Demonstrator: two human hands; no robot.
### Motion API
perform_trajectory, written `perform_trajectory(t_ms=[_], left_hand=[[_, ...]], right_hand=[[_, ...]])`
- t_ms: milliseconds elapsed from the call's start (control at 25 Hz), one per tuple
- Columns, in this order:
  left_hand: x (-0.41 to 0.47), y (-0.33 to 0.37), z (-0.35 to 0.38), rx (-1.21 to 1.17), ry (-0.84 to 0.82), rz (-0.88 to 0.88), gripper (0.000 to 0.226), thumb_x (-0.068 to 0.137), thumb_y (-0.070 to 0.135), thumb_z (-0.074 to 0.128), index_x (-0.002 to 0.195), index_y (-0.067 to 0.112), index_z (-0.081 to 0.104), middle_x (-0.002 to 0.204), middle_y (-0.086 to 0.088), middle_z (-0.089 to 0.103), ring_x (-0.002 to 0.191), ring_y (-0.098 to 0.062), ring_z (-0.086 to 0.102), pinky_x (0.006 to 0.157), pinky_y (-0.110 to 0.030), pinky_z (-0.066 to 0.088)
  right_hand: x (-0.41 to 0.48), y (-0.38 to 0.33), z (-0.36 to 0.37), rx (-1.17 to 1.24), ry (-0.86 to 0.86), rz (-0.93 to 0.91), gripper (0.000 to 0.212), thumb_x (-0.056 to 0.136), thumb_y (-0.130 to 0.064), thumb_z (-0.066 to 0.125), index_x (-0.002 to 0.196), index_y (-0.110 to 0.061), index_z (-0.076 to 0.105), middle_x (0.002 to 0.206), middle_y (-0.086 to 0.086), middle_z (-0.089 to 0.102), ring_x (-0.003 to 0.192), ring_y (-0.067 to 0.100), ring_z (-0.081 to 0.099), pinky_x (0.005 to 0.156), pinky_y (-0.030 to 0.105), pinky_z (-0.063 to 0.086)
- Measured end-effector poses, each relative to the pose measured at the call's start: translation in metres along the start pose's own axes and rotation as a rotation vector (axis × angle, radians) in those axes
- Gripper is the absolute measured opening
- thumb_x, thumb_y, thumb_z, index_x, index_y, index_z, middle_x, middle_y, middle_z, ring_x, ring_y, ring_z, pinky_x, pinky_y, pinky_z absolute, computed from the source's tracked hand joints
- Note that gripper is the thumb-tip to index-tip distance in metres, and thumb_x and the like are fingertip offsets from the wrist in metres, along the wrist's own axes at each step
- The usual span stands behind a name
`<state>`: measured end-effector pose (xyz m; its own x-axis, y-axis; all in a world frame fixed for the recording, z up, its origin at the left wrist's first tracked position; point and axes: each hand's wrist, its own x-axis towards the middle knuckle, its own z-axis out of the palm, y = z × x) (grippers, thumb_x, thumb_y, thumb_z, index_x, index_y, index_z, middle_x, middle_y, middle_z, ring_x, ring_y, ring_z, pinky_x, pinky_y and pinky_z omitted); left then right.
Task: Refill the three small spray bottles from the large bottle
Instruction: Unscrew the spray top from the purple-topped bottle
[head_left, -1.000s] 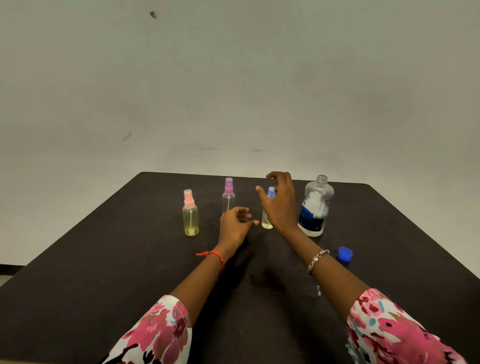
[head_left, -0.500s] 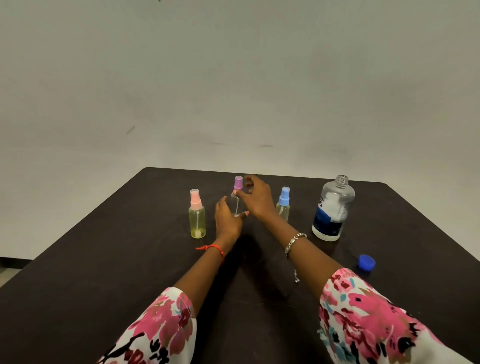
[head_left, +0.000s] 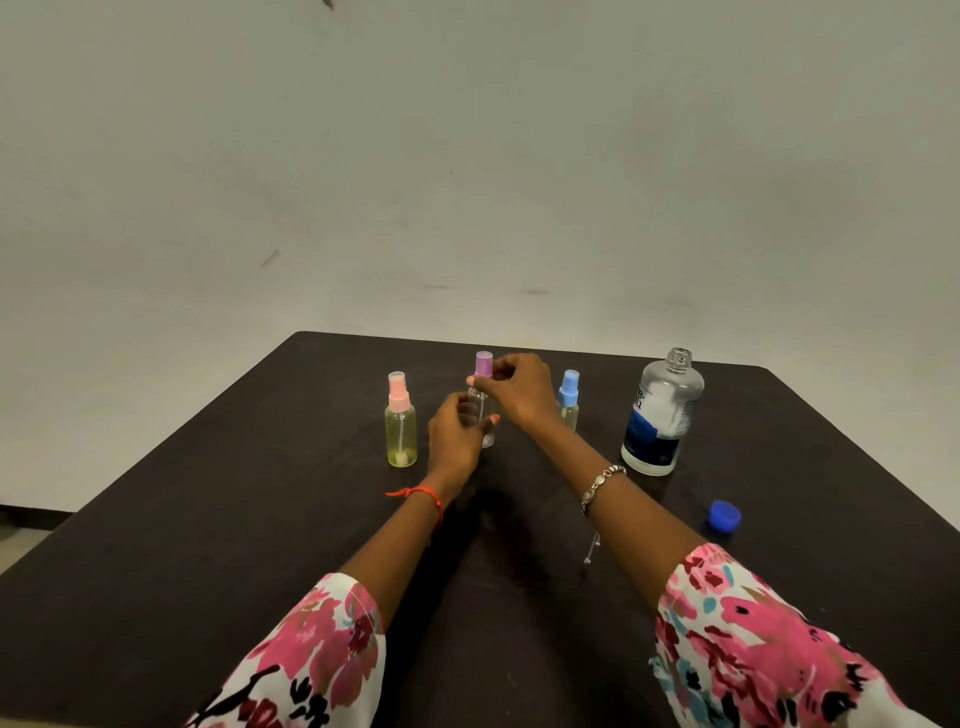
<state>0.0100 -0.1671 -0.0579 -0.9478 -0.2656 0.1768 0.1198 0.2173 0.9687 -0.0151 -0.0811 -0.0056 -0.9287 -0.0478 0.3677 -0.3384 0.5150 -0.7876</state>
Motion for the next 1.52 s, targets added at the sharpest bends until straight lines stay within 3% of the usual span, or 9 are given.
perform_trajectory(t_ms=[280, 360, 440, 520, 640, 840, 960, 1120, 1520], left_hand=[[-0.027, 0.018, -0.010, -0.063, -0.079, 0.036, 0.030, 0.079, 0.006, 0.067, 0.108, 0.006, 0.058, 0.103, -0.011, 0.062, 0.099, -0.021, 0.060, 0.079, -0.026, 0.050], [-0.033, 0.024, -0.013, -0.046, -0.128, 0.064, 0.028, 0.080, 0.005, 0.065, 0.107, 0.005, 0.058, 0.104, -0.012, 0.062, 0.099, -0.021, 0.060, 0.080, -0.026, 0.050], [-0.039, 0.031, -0.016, -0.016, -0.139, 0.084, 0.030, 0.079, 0.005, 0.066, 0.108, 0.004, 0.058, 0.103, -0.011, 0.062, 0.096, -0.019, 0.060, 0.079, -0.025, 0.050], [-0.045, 0.037, -0.017, 0.015, -0.148, 0.108, 0.033, 0.077, 0.008, 0.069, 0.108, 0.005, 0.058, 0.099, -0.006, 0.061, 0.093, -0.016, 0.059, 0.077, -0.023, 0.049], [-0.050, 0.043, -0.015, 0.034, -0.161, 0.136, 0.036, 0.075, 0.010, 0.072, 0.108, 0.007, 0.058, 0.093, 0.000, 0.060, 0.090, -0.013, 0.059, 0.070, -0.016, 0.047], [-0.053, 0.047, -0.015, 0.080, -0.156, 0.148, 0.040, 0.073, 0.011, 0.074, 0.109, 0.004, 0.059, 0.098, -0.003, 0.061, 0.093, -0.016, 0.059, 0.077, -0.023, 0.048], [-0.053, 0.047, -0.014, 0.095, -0.157, 0.154, 0.043, 0.073, 0.012, 0.074, 0.112, 0.004, 0.058, 0.100, -0.004, 0.061, 0.094, -0.017, 0.059, 0.080, -0.025, 0.048], [-0.055, 0.046, -0.013, 0.131, -0.164, 0.147, 0.042, 0.071, 0.013, 0.075, 0.109, 0.004, 0.059, 0.097, -0.002, 0.060, 0.087, -0.012, 0.058, 0.069, -0.016, 0.046], [-0.057, 0.042, -0.010, 0.191, -0.173, 0.145, 0.045, 0.069, 0.012, 0.077, 0.109, 0.004, 0.058, 0.096, 0.000, 0.059, 0.087, -0.012, 0.056, 0.060, -0.009, 0.041]], right_hand=[[-0.020, -0.026, -0.038, -0.153, -0.230, -0.061, 0.021, 0.080, -0.013, 0.068, 0.091, 0.005, 0.065, 0.071, 0.005, 0.056, 0.065, 0.012, 0.049, 0.053, 0.015, 0.034], [-0.022, -0.032, -0.052, -0.156, -0.283, -0.085, 0.018, 0.081, -0.008, 0.065, 0.090, 0.007, 0.063, 0.070, 0.008, 0.058, 0.065, 0.015, 0.052, 0.061, 0.022, 0.044], [-0.025, -0.037, -0.061, -0.092, -0.344, -0.082, 0.023, 0.080, -0.004, 0.061, 0.100, 0.006, 0.061, 0.094, 0.019, 0.065, 0.085, 0.027, 0.060, 0.080, 0.036, 0.050], [-0.029, -0.042, -0.065, -0.058, -0.346, -0.062, 0.039, 0.078, -0.012, 0.067, 0.115, -0.003, 0.056, 0.108, 0.013, 0.061, 0.097, 0.023, 0.057, 0.083, 0.032, 0.049], [-0.031, -0.045, -0.066, -0.201, -0.240, -0.099, 0.056, 0.073, -0.033, 0.074, 0.118, -0.009, 0.051, 0.104, 0.002, 0.050, 0.093, 0.015, 0.049, 0.074, 0.025, 0.041], [-0.030, -0.046, -0.079, -0.219, -0.299, -0.101, 0.055, 0.070, -0.014, 0.075, 0.119, -0.011, 0.050, 0.120, 0.012, 0.053, 0.093, 0.018, 0.050, 0.073, 0.025, 0.042], [-0.033, -0.047, -0.081, -0.315, -0.327, -0.119, 0.051, 0.074, -0.025, 0.074, 0.117, -0.008, 0.051, 0.112, 0.007, 0.053, 0.093, 0.017, 0.048, 0.073, 0.025, 0.040], [-0.034, -0.046, -0.085, -0.389, -0.335, -0.106, 0.034, 0.076, -0.022, 0.072, 0.100, -0.001, 0.060, 0.105, 0.016, 0.061, 0.083, 0.017, 0.051, 0.059, 0.018, 0.039], [-0.037, -0.044, -0.085, -0.404, -0.384, -0.110, 0.028, 0.077, -0.017, 0.070, 0.099, -0.002, 0.063, 0.108, 0.014, 0.063, 0.084, 0.015, 0.051, 0.058, 0.015, 0.036]])
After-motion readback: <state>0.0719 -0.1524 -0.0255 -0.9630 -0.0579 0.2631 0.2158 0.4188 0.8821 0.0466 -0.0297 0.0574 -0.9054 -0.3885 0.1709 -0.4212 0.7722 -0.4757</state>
